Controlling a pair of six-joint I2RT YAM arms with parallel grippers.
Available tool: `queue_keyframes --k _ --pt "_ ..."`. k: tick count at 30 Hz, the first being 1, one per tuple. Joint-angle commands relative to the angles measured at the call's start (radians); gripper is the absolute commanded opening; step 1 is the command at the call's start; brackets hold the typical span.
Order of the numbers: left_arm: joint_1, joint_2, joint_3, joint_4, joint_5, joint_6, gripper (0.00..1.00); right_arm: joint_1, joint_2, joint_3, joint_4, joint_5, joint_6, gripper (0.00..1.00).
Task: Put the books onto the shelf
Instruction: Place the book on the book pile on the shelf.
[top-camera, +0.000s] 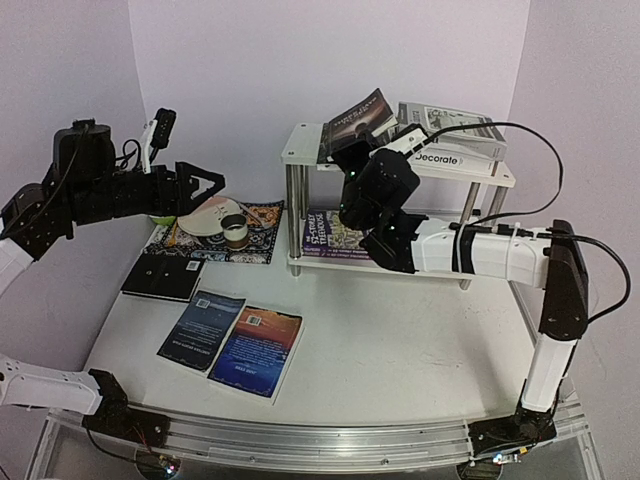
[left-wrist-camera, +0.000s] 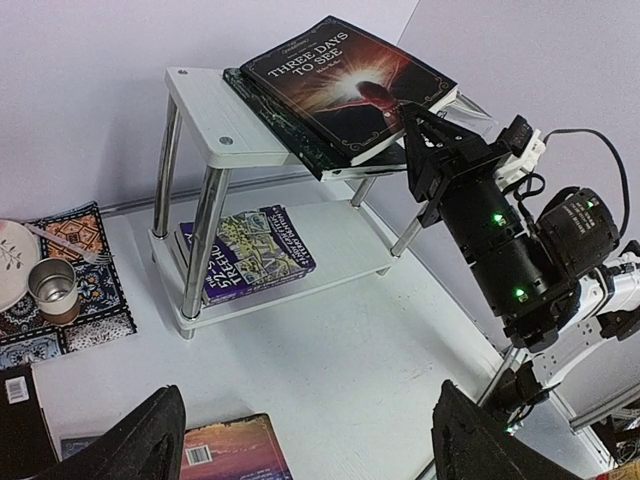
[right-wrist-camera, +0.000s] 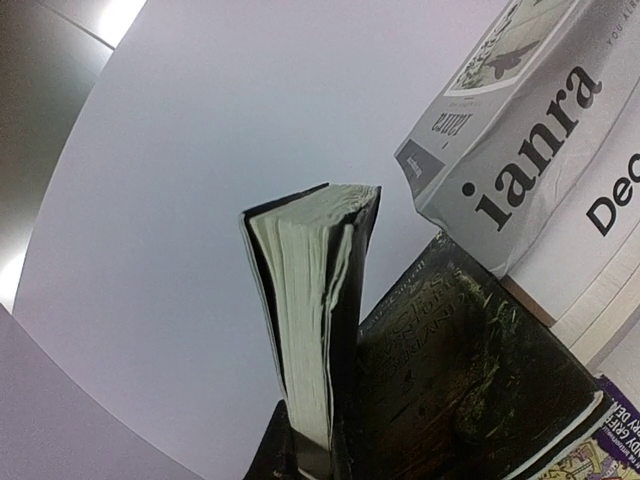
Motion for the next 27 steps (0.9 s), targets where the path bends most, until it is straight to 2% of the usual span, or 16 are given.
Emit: queue_keyframes --k 1,17,27 --pt "0.000 -0.026 0.028 0.033 -0.003 0.038 0.86 0.000 0.016 0.069 0.063 0.021 0.003 0.00" --pt "0.000 -0.042 0.022 0.021 0.003 0.071 0.86 -0.002 0.093 0.149 0.085 0.050 -0.068 0.00" --pt "0.000 -0.048 0.019 0.019 0.011 0.081 0.86 0.013 0.082 0.128 0.114 0.080 -0.103 0.28"
